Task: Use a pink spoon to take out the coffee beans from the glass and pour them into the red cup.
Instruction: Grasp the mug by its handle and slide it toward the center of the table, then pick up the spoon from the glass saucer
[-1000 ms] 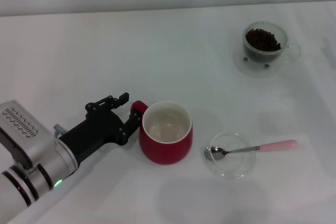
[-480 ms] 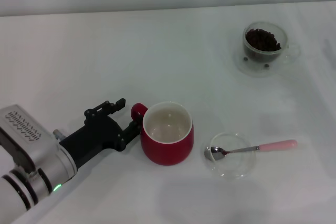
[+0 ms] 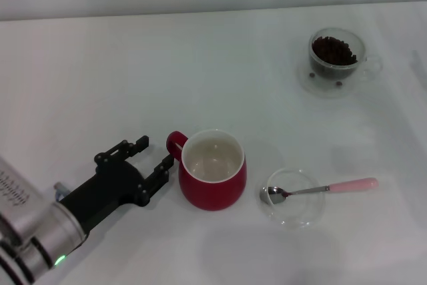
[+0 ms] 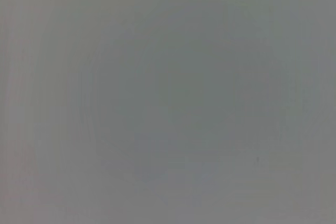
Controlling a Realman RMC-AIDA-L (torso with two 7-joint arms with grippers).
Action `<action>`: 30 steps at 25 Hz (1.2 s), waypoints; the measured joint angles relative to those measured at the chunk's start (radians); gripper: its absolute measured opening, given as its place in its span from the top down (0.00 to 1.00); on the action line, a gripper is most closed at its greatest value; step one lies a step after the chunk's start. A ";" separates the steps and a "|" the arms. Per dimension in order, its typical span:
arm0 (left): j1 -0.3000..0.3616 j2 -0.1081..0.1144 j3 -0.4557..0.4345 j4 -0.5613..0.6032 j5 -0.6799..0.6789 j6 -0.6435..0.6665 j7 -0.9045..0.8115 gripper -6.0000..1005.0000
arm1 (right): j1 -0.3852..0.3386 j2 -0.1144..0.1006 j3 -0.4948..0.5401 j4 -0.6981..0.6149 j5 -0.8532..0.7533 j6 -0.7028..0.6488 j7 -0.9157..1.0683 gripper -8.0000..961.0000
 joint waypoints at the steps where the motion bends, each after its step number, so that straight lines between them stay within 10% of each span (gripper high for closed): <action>1: 0.009 0.000 -0.001 0.003 0.000 -0.020 0.000 0.42 | -0.001 0.000 -0.001 0.000 -0.001 0.000 0.000 0.10; 12: 0.115 0.002 -0.010 0.061 -0.086 -0.182 0.000 0.42 | -0.061 -0.007 -0.029 -0.005 -0.027 0.002 0.071 0.10; 30: 0.139 0.005 -0.010 0.210 -0.321 -0.416 0.000 0.42 | -0.274 -0.011 -0.159 0.004 -0.128 0.169 0.830 0.09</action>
